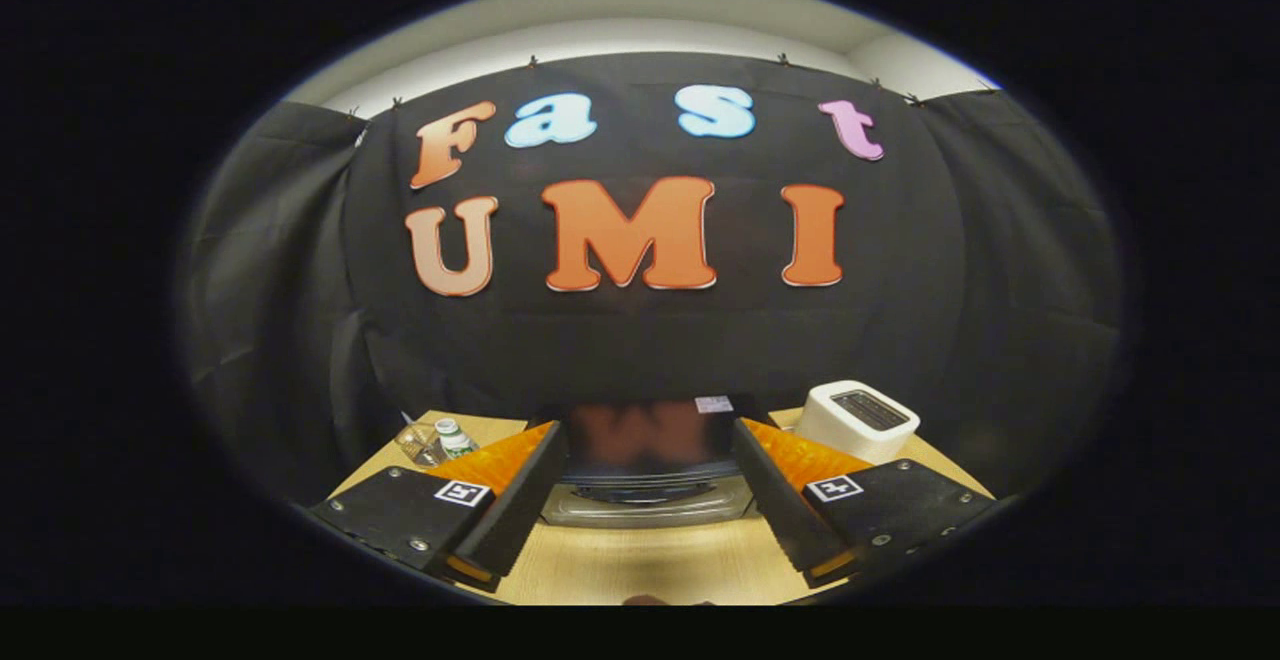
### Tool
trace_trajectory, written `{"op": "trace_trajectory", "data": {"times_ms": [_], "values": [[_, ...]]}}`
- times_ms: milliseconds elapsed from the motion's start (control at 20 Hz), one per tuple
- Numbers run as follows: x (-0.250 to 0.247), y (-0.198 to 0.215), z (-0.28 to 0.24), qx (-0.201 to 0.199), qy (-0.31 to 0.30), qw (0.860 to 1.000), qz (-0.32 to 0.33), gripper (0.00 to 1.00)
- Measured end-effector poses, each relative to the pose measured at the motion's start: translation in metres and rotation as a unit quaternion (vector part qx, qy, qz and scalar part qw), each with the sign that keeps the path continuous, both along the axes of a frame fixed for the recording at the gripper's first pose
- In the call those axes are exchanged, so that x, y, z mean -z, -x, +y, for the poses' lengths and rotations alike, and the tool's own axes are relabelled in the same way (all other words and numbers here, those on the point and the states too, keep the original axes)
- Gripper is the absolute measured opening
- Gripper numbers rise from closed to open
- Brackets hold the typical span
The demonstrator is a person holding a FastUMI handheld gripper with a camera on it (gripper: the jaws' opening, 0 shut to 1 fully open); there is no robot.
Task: Open the toaster oven, put the food inside, and close the toaster oven door.
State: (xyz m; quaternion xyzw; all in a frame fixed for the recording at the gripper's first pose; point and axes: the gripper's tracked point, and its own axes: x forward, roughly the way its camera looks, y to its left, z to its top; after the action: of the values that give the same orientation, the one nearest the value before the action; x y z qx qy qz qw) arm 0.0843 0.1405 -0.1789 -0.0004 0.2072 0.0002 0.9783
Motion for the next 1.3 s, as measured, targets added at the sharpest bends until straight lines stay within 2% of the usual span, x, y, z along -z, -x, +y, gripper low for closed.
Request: {"op": "trace_trajectory", "data": {"times_ms": [300, 600, 700, 900, 1000, 1050, 1100, 1150, 1200, 1300], "values": [[0.083, -0.016, 0.005, -0.019, -0.012, 0.994, 0.108, 0.99], [0.121, -0.028, 0.009, -0.025, -0.007, 0.987, 0.159, 0.99], [0.133, -0.025, 0.007, -0.022, 0.001, 0.984, 0.176, 0.99], [0.135, -0.019, 0.003, -0.026, 0.047, 0.987, 0.153, 0.99], [0.162, 0.01, 0.0, -0.029, 0.06, 0.977, 0.201, 0.98], [0.173, 0.029, 0.005, -0.038, 0.035, 0.97, 0.237, 1.0], [0.174, 0.037, 0.02, -0.046, -0.019, 0.969, 0.243, 0.99], [0.177, 0.038, 0.028, -0.034, -0.057, 0.966, 0.249, 0.98], [0.171, 0.034, 0.027, -0.024, -0.073, 0.966, 0.248, 0.98], [0.149, 0.008, 0.015, -0.015, -0.056, 0.978, 0.199, 0.97]]}}
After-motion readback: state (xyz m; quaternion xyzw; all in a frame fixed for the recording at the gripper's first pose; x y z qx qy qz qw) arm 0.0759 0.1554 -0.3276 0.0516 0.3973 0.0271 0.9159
